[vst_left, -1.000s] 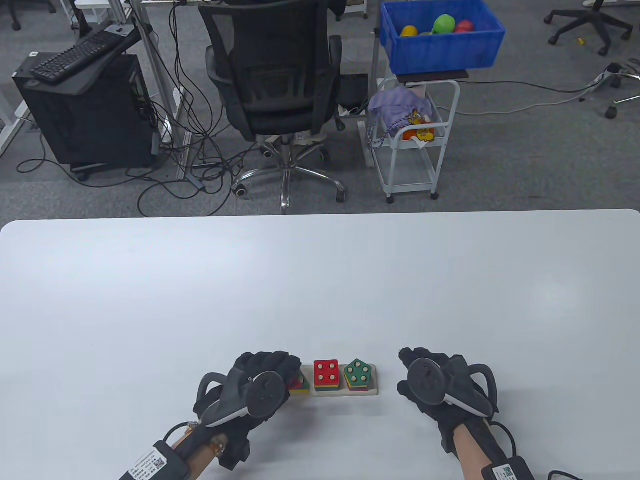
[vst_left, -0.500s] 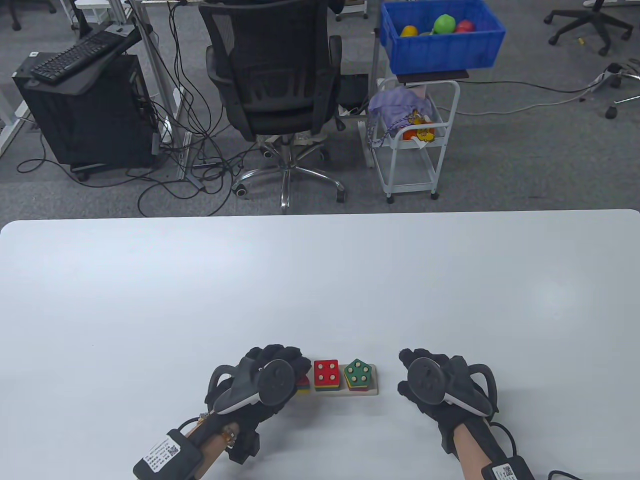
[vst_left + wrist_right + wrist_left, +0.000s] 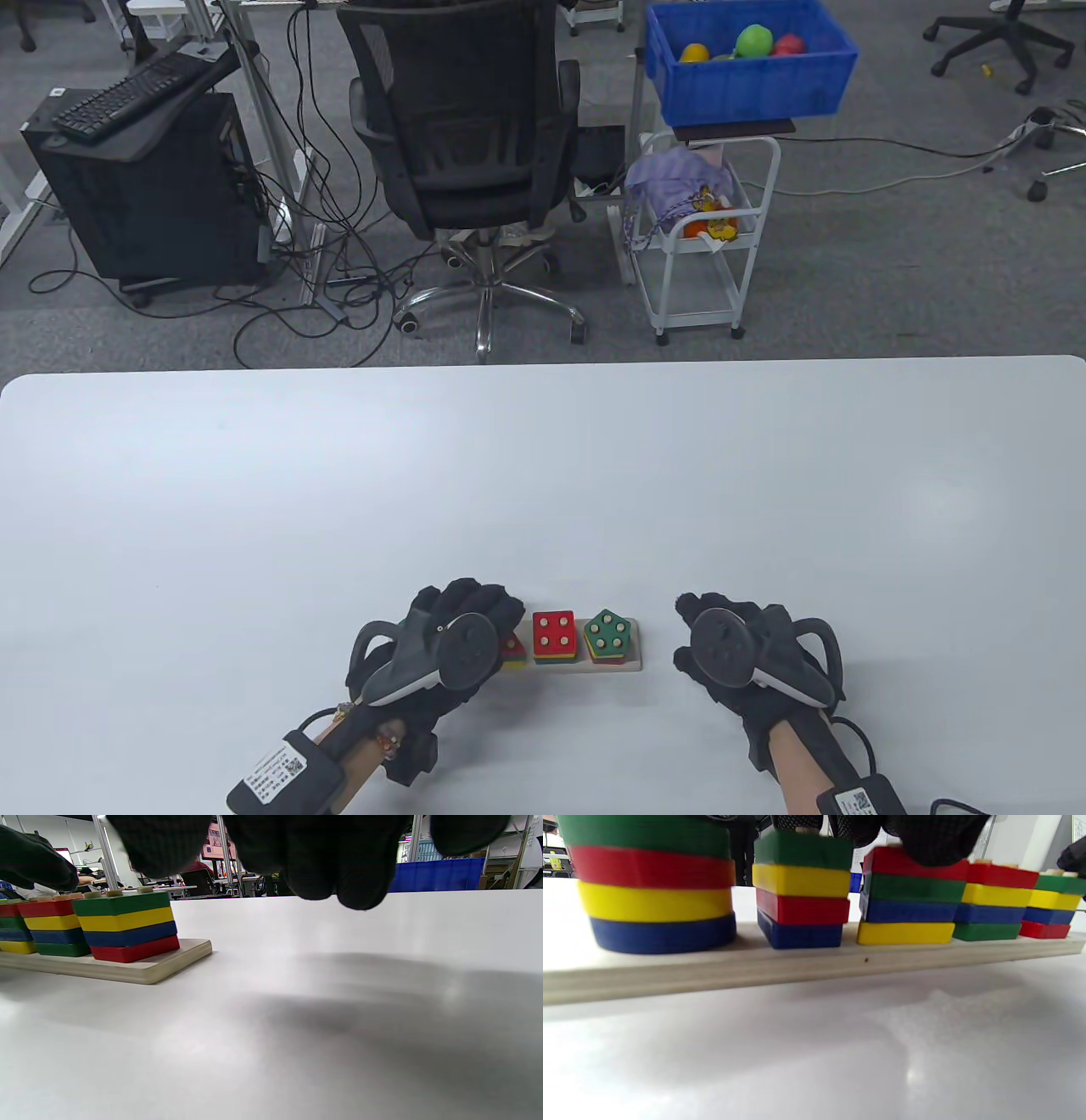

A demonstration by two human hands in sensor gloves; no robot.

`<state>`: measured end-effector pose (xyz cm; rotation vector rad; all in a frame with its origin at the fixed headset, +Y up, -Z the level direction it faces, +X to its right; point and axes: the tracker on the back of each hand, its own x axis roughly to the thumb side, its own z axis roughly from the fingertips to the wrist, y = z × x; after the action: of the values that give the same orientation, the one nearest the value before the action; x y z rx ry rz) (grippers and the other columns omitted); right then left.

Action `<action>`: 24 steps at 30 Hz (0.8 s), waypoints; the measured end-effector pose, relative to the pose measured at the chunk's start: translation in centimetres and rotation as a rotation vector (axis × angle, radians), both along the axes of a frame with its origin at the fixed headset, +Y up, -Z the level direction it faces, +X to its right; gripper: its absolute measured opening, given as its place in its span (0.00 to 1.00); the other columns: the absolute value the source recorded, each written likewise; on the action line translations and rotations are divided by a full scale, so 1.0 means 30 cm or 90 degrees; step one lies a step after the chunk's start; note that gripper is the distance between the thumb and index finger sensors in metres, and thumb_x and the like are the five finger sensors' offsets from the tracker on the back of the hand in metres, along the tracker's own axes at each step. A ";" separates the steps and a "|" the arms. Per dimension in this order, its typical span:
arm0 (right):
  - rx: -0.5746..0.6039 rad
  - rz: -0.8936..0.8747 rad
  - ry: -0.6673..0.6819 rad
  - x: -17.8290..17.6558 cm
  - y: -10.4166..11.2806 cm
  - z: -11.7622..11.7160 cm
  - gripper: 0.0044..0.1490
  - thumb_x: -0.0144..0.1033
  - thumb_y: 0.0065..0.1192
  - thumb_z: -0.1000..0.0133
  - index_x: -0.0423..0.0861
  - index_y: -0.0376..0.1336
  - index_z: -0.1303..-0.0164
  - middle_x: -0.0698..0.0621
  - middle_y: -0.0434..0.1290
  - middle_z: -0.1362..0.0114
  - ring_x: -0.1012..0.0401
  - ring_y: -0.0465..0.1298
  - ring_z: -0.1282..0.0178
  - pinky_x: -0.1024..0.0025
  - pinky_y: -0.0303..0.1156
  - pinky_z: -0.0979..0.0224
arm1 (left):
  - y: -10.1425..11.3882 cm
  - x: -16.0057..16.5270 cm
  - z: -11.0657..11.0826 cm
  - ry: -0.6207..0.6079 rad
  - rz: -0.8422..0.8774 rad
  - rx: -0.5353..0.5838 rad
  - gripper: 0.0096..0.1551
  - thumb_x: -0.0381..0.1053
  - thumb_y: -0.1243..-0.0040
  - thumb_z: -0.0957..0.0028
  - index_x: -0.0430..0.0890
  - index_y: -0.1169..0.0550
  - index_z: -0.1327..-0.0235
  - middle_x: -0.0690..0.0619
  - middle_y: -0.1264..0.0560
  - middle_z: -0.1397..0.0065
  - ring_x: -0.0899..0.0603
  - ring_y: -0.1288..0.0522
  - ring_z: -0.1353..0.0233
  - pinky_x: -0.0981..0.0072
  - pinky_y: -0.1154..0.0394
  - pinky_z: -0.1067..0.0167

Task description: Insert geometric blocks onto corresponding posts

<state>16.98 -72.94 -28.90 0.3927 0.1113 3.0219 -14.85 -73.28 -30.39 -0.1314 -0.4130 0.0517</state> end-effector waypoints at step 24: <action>0.082 0.060 -0.040 0.025 -0.041 -0.007 0.48 0.57 0.52 0.46 0.49 0.42 0.21 0.40 0.46 0.15 0.39 0.50 0.16 0.24 0.49 0.26 | -0.018 -0.604 -0.078 0.379 -0.029 -0.010 0.46 0.74 0.64 0.50 0.67 0.59 0.19 0.59 0.66 0.09 0.39 0.65 0.10 0.32 0.61 0.19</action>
<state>17.73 -74.18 -29.12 0.3097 -0.0707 3.1413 -32.96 -73.81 -32.74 -0.1334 0.1846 0.0472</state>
